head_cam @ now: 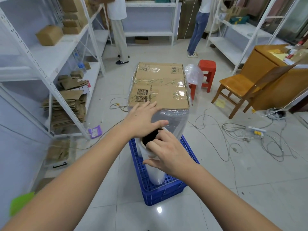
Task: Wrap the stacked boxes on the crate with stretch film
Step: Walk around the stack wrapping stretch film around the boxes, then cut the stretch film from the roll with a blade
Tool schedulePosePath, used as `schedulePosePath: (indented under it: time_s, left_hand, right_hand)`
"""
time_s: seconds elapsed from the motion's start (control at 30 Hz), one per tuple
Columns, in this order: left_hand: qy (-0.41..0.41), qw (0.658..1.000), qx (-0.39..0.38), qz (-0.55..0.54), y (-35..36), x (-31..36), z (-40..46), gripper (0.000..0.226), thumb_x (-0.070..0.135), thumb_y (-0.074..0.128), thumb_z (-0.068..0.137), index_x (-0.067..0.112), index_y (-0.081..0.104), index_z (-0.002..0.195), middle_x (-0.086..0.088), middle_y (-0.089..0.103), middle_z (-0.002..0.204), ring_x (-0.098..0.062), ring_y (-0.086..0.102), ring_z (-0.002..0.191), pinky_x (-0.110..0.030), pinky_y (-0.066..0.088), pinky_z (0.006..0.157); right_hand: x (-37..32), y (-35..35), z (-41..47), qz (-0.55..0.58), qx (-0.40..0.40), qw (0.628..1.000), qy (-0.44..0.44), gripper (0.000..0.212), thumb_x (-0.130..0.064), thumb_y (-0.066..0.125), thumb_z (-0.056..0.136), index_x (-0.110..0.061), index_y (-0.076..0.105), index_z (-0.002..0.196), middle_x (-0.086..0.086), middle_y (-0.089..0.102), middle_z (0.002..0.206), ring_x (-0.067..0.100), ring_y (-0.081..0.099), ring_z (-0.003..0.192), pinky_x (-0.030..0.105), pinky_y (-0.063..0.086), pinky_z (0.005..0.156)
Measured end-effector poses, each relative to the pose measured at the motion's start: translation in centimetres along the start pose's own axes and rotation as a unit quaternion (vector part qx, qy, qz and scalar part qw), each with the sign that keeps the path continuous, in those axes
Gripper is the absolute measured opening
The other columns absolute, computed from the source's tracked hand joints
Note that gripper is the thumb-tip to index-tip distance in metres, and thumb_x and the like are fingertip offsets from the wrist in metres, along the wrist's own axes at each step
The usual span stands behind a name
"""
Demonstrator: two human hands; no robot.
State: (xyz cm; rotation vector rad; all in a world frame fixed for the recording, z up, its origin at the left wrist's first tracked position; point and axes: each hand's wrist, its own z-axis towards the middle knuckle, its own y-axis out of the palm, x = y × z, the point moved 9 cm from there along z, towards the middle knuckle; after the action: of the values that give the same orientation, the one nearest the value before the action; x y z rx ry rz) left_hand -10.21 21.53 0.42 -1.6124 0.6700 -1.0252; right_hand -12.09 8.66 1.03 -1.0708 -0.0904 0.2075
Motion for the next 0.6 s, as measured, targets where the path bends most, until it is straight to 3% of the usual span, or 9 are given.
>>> schedulePosePath:
  time_s: [0.1, 0.2, 0.33, 0.47, 0.6]
  left_hand:
    - [-0.024, 1.0, 0.005, -0.012, 0.7, 0.1, -0.3, 0.101, 0.09, 0.013, 0.079, 0.036, 0.023, 0.163, 0.005, 0.008, 0.173, -0.016, -0.001, 0.16, -0.049, -0.001, 0.129]
    - [-0.047, 0.999, 0.007, -0.007, 0.9, 0.1, -0.3, 0.08, 0.078, 0.022, 0.095, 0.036, 0.025, 0.163, 0.006, 0.007, 0.173, -0.016, -0.001, 0.16, -0.051, 0.0, 0.128]
    - [-0.096, 0.995, 0.019, -0.023, 1.1, 0.1, -0.3, 0.057, 0.057, 0.034, 0.107, 0.039, 0.029, 0.161, 0.008, 0.012, 0.173, -0.015, 0.002, 0.16, -0.052, 0.005, 0.128]
    - [-0.156, 0.983, 0.065, -0.072, 0.9, 1.3, -0.2, 0.048, 0.036, 0.039, 0.108, 0.036, 0.039, 0.156, 0.006, 0.02, 0.171, -0.017, 0.007, 0.16, -0.052, 0.015, 0.127]
    - [-0.203, 0.966, 0.113, -0.109, 1.0, 1.9, -0.6, 0.048, 0.027, 0.037, 0.106, 0.032, 0.044, 0.153, 0.006, 0.023, 0.171, -0.016, 0.007, 0.159, -0.051, 0.021, 0.126]
  right_hand:
    - [0.1, -1.0, -1.0, 0.051, 0.022, 0.998, -0.015, 0.037, -0.04, 0.074, 0.083, -0.008, 0.065, 0.098, 0.002, 0.066, 0.099, 0.025, 0.055, 0.098, 0.039, 0.041, 0.099]
    - [1.2, -2.7, -3.0, 0.085, 0.068, 0.994, 0.011, 0.037, -0.031, 0.07, 0.091, -0.004, 0.067, 0.115, 0.009, 0.062, 0.126, 0.026, 0.054, 0.121, 0.037, 0.04, 0.108]
    - [5.2, -2.8, -7.9, 0.122, 0.07, 0.988, 0.062, 0.03, -0.023, 0.066, 0.094, -0.003, 0.066, 0.117, 0.009, 0.058, 0.134, 0.024, 0.053, 0.122, 0.031, 0.043, 0.103]
    - [10.8, 3.0, -14.5, 0.146, -0.094, 0.974, 0.148, 0.032, -0.028, 0.065, 0.093, -0.013, 0.063, 0.121, 0.0, 0.054, 0.138, 0.018, 0.049, 0.123, 0.034, 0.048, 0.096]
    - [14.5, 11.1, -20.5, 0.152, -0.324, 0.912, 0.202, 0.042, -0.037, 0.056, 0.097, -0.024, 0.051, 0.136, -0.008, 0.044, 0.145, 0.014, 0.04, 0.13, 0.029, 0.041, 0.102]
